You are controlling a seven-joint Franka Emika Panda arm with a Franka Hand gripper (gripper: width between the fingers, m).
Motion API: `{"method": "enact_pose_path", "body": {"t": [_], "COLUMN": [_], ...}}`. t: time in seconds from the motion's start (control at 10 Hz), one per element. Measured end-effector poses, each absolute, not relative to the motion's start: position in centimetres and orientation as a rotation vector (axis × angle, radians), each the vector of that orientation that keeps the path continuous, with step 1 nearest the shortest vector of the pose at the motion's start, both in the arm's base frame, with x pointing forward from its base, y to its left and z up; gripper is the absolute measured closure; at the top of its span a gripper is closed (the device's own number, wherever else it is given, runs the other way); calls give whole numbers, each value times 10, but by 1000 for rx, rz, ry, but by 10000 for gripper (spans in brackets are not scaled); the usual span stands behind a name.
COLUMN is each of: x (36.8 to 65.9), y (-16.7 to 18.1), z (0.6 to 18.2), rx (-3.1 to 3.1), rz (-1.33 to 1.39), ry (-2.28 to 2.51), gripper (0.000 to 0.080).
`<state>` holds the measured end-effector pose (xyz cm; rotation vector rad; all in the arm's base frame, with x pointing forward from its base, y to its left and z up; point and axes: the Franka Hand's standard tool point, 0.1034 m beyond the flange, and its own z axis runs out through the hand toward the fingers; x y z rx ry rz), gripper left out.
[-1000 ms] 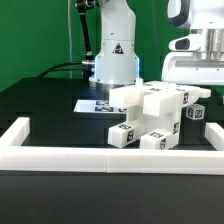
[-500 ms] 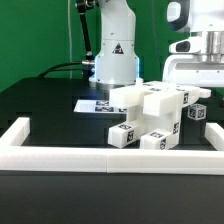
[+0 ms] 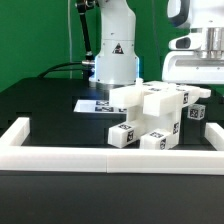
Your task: Assemble chair
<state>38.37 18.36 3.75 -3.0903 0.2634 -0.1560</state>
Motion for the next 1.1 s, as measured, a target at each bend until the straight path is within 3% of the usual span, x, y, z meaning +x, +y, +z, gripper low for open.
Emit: {"method": "enact_pose_path", "body": {"t": [0.8,1.0,1.1], "x": [377,376,376], "y": [173,171,171], "z": [15,12,12], "rx": [-3119,-3123,-3123], "rz": [-157,-158,-158], "ry": [252,250,250], "gripper": [151,372,372]}}
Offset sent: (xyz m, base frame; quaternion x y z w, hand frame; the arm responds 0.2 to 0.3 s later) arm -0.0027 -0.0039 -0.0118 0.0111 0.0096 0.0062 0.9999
